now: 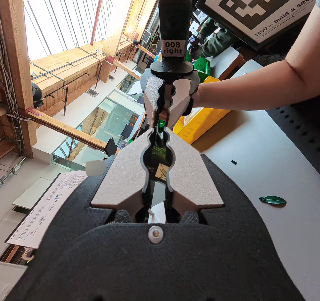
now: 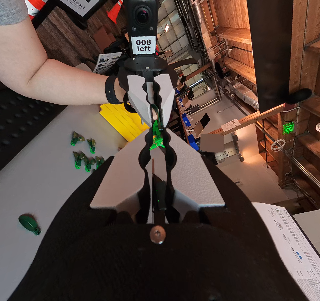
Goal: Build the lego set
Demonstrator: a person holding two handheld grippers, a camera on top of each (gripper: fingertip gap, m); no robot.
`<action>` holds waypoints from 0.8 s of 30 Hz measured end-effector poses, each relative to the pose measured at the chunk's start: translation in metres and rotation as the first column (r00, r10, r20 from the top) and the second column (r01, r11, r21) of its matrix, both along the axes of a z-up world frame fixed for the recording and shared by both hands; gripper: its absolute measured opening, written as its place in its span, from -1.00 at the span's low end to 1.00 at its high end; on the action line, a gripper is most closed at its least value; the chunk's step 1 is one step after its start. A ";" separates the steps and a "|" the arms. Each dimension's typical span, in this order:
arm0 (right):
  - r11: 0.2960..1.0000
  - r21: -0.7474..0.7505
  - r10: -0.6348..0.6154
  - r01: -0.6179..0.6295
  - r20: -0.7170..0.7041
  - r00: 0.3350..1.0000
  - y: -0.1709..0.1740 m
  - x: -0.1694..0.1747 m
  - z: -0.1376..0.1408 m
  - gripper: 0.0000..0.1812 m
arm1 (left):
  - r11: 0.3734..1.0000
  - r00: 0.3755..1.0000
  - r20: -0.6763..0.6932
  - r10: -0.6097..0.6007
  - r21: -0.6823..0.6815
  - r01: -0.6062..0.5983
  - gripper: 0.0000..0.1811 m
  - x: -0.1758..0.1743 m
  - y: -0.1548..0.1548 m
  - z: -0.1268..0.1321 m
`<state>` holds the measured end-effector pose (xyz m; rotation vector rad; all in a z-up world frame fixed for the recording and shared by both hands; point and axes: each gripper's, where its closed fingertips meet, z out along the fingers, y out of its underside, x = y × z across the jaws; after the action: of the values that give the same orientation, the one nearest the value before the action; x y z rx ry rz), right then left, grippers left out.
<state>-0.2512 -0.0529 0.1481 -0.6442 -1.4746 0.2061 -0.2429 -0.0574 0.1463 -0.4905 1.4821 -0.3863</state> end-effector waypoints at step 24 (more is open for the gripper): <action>0.693 0.671 -0.295 0.262 -0.067 0.953 0.021 -0.014 -0.001 -0.89 | 0.482 0.959 -0.034 -0.282 -0.869 0.111 -0.86 -0.020 0.022 -0.002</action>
<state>-0.2654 -0.0314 0.1469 -0.2597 -1.3435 -0.5804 -0.2634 -0.0357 0.1446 -1.1874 1.4307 -1.3554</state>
